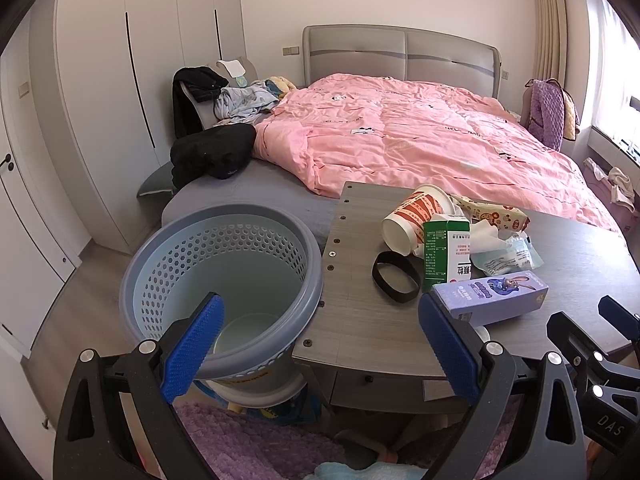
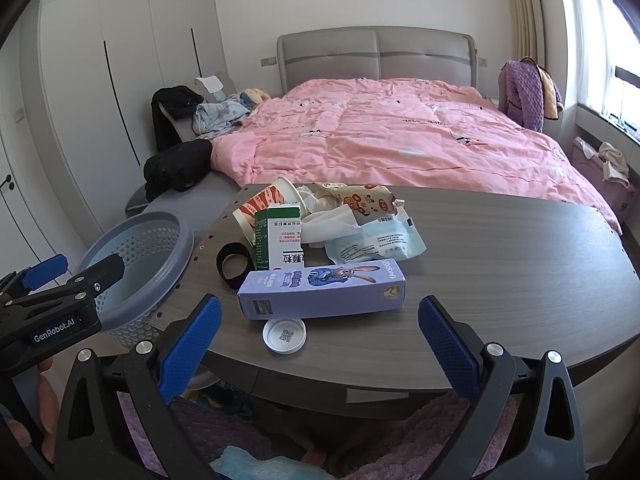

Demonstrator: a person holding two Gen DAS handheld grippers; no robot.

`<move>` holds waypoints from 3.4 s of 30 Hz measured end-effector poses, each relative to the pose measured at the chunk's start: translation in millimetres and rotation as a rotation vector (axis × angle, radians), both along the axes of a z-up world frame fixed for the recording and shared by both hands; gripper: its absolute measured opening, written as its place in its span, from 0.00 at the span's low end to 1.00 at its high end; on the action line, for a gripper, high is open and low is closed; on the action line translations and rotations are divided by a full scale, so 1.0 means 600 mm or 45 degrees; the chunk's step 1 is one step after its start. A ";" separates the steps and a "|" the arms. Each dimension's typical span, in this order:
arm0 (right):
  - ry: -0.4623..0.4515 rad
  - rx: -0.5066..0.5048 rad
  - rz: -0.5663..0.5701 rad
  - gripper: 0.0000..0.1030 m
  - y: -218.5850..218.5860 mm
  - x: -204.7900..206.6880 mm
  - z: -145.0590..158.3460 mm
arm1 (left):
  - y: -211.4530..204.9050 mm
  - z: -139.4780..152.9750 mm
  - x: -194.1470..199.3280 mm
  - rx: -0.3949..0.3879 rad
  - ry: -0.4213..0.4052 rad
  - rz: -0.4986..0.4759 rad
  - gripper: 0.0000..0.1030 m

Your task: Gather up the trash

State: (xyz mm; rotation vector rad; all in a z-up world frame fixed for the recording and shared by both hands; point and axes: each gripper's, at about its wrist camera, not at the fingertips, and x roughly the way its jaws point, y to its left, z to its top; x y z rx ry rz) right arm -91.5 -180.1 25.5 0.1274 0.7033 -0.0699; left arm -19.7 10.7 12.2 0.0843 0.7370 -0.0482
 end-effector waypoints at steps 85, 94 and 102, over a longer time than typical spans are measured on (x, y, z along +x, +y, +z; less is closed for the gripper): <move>0.262 -0.041 0.111 0.63 0.047 0.089 -0.156 | 0.038 -0.097 0.064 0.000 0.192 0.046 0.90; 0.271 -0.067 0.144 0.38 0.051 0.087 -0.151 | 0.038 -0.101 0.066 -0.014 0.196 0.033 0.90; 0.276 -0.019 0.081 0.38 0.007 0.057 -0.137 | 0.020 -0.092 0.058 -0.020 0.191 -0.036 0.90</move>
